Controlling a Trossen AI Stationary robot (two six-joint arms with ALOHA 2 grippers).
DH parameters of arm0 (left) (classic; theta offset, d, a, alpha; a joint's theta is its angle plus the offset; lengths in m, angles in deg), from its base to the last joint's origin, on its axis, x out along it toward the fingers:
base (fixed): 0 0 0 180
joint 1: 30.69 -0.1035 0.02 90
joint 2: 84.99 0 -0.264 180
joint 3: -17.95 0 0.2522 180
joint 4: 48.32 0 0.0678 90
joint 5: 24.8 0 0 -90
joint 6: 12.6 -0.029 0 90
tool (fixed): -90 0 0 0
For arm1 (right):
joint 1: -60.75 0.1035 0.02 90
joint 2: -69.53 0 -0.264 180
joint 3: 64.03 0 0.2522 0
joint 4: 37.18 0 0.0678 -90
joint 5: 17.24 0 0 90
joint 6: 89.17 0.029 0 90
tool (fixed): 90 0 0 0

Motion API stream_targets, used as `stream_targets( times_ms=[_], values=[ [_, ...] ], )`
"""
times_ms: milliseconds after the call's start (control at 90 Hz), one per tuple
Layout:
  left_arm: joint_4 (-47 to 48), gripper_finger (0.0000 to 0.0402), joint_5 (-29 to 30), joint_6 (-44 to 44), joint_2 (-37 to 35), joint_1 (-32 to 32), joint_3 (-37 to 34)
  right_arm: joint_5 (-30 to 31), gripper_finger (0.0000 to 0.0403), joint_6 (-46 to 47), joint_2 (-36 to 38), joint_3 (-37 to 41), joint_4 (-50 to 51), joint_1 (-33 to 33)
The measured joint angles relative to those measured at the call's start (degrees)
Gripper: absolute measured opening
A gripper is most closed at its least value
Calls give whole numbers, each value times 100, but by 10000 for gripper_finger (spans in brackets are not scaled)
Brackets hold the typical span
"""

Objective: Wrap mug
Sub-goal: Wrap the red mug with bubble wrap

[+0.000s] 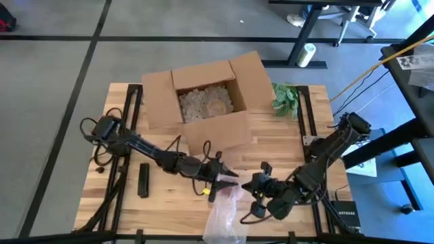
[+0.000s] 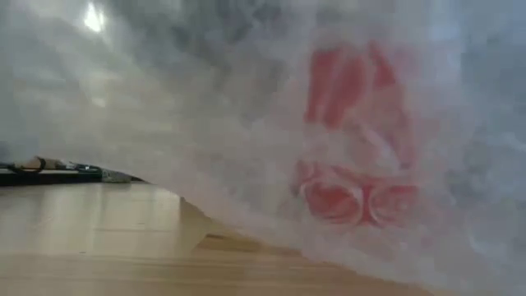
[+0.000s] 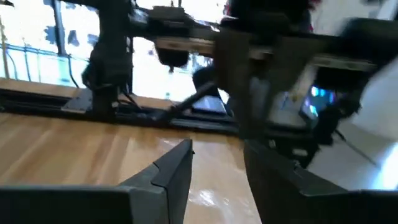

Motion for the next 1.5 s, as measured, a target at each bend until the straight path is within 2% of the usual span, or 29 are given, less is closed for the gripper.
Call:
stream_targets(
  times_ms=[111,200,322,378,511,622,922,1022,1178,1256,1500],
  values=[
    [817,129,379,-278,-425,265,-72,-270,0,-306,-35,0,-143,-268],
    [1465,129,905,-338,-763,529,-231,-681,0,-512,-100,0,-374,-537],
    [2518,129,1966,512,-1150,869,-435,-1562,0,-692,-227,0,-650,-1000],
    [2882,129,2155,837,-1281,981,-567,-1895,0,-810,-316,0,-752,-1202],
    [3448,129,2181,1527,-1399,1198,-834,-2497,0,-1076,-568,-10,-1220,-1569],
    [3939,129,2172,2167,-1399,1239,-998,-2935,0,-1114,-934,-344,-838,-1740],
    [4007,129,2171,2978,-1406,1271,-1364,-3113,0,-1372,-2052,-2598,1882,-1708],
    [4035,129,2170,3152,-1406,1347,-1364,-3315,0,-1365,-2391,-3027,2333,-1708],
    [4110,129,2149,3237,-1404,1524,-1364,-3463,0,-1245,-2755,-3136,2623,-1710],
    [4149,129,1922,3308,-1351,1570,-1359,-3502,0,-1136,-2859,-3041,2630,-1710],
    [4023,129,1629,4011,-876,1725,-1362,-3599,0,-1096,-3195,-2716,2058,-1715]
  ],
)
